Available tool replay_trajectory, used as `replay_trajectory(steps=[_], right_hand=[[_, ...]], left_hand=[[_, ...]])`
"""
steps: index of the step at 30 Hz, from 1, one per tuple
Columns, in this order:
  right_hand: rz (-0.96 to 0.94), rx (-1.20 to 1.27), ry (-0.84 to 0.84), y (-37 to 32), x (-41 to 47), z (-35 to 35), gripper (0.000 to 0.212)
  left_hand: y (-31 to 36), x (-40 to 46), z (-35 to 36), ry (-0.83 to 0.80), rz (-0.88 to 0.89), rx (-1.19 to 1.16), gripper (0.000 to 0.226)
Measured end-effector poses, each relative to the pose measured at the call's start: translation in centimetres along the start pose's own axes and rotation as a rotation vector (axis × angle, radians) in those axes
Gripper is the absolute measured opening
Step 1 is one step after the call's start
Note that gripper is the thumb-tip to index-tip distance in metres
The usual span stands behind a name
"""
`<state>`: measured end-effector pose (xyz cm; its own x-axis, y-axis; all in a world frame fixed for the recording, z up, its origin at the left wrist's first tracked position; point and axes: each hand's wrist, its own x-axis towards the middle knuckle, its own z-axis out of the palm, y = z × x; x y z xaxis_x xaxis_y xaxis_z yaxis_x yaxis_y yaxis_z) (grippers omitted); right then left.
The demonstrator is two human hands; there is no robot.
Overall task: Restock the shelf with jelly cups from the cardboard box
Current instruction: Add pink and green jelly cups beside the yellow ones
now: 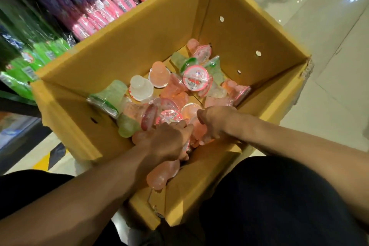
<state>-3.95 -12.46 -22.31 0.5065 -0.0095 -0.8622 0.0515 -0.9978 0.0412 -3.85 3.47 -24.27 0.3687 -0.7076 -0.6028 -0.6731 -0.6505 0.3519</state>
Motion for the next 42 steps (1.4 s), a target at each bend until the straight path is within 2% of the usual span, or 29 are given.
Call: replay_trajectory(steps=[5,8,12,18,22,26,31,34,36,42], right_hand=[[0.047,-0.098,-0.047,-0.9,0.1,-0.3,0.1],[0.058,-0.105,-0.04,-1.1,0.4,-0.4,0.096],[0.053,-0.074,-0.015,-0.9,0.4,-0.6,0.088],[0.058,0.164,0.042,1.4,0.3,-1.3,0.063],[0.087,0.284,0.213,3.2,-0.4,-2.0,0.05],[0.081,0.369,0.382,4.8,-1.4,-3.6,0.049],[0.043,0.444,0.587,6.7,-6.9,-8.6,0.045],[0.019,0.516,0.647,7.5,-13.6,-13.4,0.039],[-0.003,0.542,0.677,7.9,-18.8,-17.0,0.036],[-0.063,0.549,0.787,6.6,-36.9,-28.6,0.042]], left_hand=[[0.3,0.2,-0.4,-0.109,-0.064,0.02,0.076],[0.8,0.9,-0.9,-0.199,-0.1,0.006,0.083],[0.6,1.5,-0.5,-0.206,-0.18,-0.132,0.083],[-0.9,1.5,-0.1,-0.075,-0.101,-0.236,0.092],[-1.9,1.8,-0.4,0.062,-0.02,-0.409,0.074],[-2.1,1.8,-2.5,0.144,-0.075,-0.578,0.056],[-0.8,-2.1,-7.9,0.407,-0.206,-0.976,0.042],[1.6,-7.1,-13.8,0.477,-0.276,-1.198,0.051],[3.3,-11.1,-18.3,0.517,-0.296,-1.258,0.06],[10.2,-26.2,-34.0,0.683,-0.304,-1.393,0.052]])
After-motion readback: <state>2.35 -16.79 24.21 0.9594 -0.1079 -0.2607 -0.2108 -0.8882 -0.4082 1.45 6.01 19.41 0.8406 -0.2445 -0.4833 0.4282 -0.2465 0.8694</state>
